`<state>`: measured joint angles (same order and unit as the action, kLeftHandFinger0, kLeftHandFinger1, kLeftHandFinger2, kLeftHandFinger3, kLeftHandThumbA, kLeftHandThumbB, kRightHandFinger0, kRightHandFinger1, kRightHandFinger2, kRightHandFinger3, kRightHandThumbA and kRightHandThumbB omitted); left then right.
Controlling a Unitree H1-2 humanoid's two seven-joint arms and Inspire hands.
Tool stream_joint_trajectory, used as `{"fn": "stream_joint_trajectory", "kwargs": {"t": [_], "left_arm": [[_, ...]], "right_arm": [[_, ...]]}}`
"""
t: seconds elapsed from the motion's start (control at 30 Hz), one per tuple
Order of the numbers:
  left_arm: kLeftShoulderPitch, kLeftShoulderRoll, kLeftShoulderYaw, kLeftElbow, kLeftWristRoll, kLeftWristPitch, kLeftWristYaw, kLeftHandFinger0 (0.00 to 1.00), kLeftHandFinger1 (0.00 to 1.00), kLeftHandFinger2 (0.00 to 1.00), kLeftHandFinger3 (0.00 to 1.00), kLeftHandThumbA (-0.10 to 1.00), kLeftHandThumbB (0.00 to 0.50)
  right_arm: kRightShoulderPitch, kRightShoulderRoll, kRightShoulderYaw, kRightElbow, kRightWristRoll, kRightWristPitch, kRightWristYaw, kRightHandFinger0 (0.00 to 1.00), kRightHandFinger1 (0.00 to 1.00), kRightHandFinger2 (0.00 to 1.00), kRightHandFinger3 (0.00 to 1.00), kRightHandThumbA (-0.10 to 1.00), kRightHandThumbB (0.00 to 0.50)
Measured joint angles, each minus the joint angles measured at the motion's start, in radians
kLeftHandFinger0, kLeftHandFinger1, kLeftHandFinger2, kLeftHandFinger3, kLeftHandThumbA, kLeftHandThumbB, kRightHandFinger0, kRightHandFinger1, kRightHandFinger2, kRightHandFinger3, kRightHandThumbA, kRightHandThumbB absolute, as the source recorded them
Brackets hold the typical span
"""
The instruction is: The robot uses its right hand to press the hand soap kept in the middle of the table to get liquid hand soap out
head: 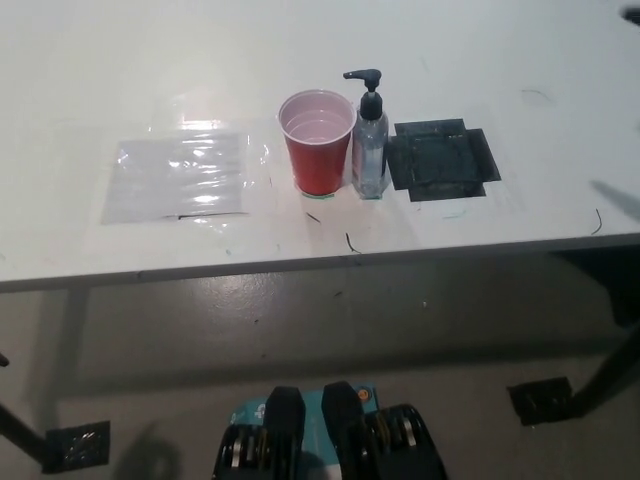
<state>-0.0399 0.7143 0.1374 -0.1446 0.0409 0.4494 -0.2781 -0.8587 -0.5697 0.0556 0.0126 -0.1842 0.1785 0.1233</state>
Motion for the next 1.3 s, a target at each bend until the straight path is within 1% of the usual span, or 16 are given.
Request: {"fn": "stream_joint_trajectory", "kwargs": {"t": [0.07, 0.1, 0.13, 0.17, 0.2, 0.27, 0.4, 0.43, 0.5, 0.77, 0.87, 0.97, 1.03, 1.13, 1.23, 1.3], "left_arm": [[0.0, 0.0, 0.004, 0.0, 0.002, 0.001, -0.004, 1.0, 1.0, 1.0, 0.86, 0.28, 0.0], [0.0, 0.0, 0.006, 0.0, 0.002, 0.001, -0.005, 1.0, 1.0, 1.0, 0.88, 0.29, 0.0], [-0.001, 0.0, 0.01, -0.001, 0.003, 0.001, -0.008, 1.0, 1.0, 1.0, 0.89, 0.3, 0.0], [-0.001, 0.0, 0.014, -0.001, 0.005, 0.001, -0.01, 1.0, 1.0, 1.0, 0.89, 0.3, 0.0], [-0.001, 0.0, 0.018, -0.001, 0.007, 0.001, -0.012, 1.0, 1.0, 1.0, 0.89, 0.3, 0.0], [-0.002, 0.0, 0.021, -0.002, 0.013, 0.002, -0.016, 1.0, 1.0, 1.0, 0.91, 0.3, 0.0], [-0.003, 0.0, 0.027, -0.002, 0.024, 0.002, -0.028, 1.0, 1.0, 1.0, 0.93, 0.31, 0.0], [-0.005, 0.0, 0.028, -0.002, 0.026, 0.002, -0.03, 1.0, 1.0, 1.0, 0.92, 0.33, 0.0], [-0.006, -0.002, 0.034, -0.002, 0.03, 0.002, -0.035, 1.0, 1.0, 1.0, 0.91, 0.32, 0.0], [-0.018, -0.009, 0.041, -0.002, 0.047, 0.002, -0.056, 1.0, 1.0, 1.0, 0.92, 0.33, 0.0], [-0.02, -0.01, 0.041, -0.002, 0.056, 0.002, -0.066, 1.0, 1.0, 1.0, 0.89, 0.34, 0.0], [-0.023, -0.014, 0.042, -0.002, 0.064, 0.002, -0.071, 1.0, 1.0, 1.0, 0.9, 0.34, 0.0], [-0.024, -0.017, 0.043, -0.002, 0.068, 0.002, -0.077, 1.0, 1.0, 1.0, 0.9, 0.34, 0.0], [-0.03, -0.024, 0.045, -0.002, 0.072, 0.002, -0.087, 1.0, 1.0, 1.0, 0.84, 0.31, 0.0], [-0.038, -0.03, 0.045, -0.002, 0.074, 0.002, -0.093, 1.0, 1.0, 1.0, 0.88, 0.33, 0.0], [-0.044, -0.032, 0.046, -0.002, 0.079, 0.002, -0.097, 1.0, 1.0, 1.0, 0.87, 0.35, 0.0]], "right_arm": [[-0.074, 0.011, 0.051, 0.049, -0.015, 0.004, 0.022, 1.0, 1.0, 1.0, 1.0, 1.0, 0.297], [-0.093, 0.017, 0.069, 0.066, -0.023, 0.005, 0.029, 1.0, 1.0, 1.0, 1.0, 1.0, 0.335], [-0.128, 0.024, 0.092, 0.086, -0.031, 0.007, 0.04, 1.0, 1.0, 1.0, 1.0, 1.0, 0.352], [-0.154, 0.033, 0.116, 0.11, -0.041, 0.01, 0.05, 1.0, 1.0, 1.0, 1.0, 1.0, 0.353], [-0.178, 0.042, 0.136, 0.13, -0.051, 0.014, 0.058, 1.0, 1.0, 1.0, 1.0, 1.0, 0.329], [-0.224, 0.063, 0.178, 0.165, -0.071, 0.023, 0.076, 1.0, 1.0, 1.0, 1.0, 1.0, 0.36], [-0.271, 0.112, 0.233, 0.212, -0.094, 0.029, 0.106, 1.0, 1.0, 1.0, 1.0, 1.0, 0.37], [-0.277, 0.122, 0.246, 0.225, -0.099, 0.029, 0.112, 1.0, 1.0, 1.0, 1.0, 1.0, 0.416], [-0.289, 0.138, 0.269, 0.251, -0.11, 0.029, 0.129, 1.0, 1.0, 1.0, 1.0, 1.0, 0.442], [-0.347, 0.19, 0.343, 0.375, -0.15, 0.009, 0.172, 1.0, 1.0, 1.0, 1.0, 1.0, 0.464], [-0.36, 0.207, 0.367, 0.427, -0.165, -0.016, 0.182, 1.0, 1.0, 1.0, 1.0, 1.0, 0.445], [-0.361, 0.222, 0.395, 0.481, -0.184, -0.042, 0.192, 1.0, 1.0, 1.0, 1.0, 1.0, 0.451], [-0.362, 0.236, 0.419, 0.528, -0.202, -0.065, 0.194, 1.0, 1.0, 1.0, 1.0, 1.0, 0.429], [-0.364, 0.261, 0.434, 0.603, -0.222, -0.094, 0.194, 1.0, 1.0, 1.0, 1.0, 1.0, 0.428], [-0.366, 0.287, 0.442, 0.664, -0.234, -0.119, 0.193, 1.0, 1.0, 1.0, 1.0, 1.0, 0.419], [-0.373, 0.307, 0.443, 0.709, -0.242, -0.133, 0.192, 1.0, 1.0, 1.0, 1.0, 1.0, 0.419]]}}
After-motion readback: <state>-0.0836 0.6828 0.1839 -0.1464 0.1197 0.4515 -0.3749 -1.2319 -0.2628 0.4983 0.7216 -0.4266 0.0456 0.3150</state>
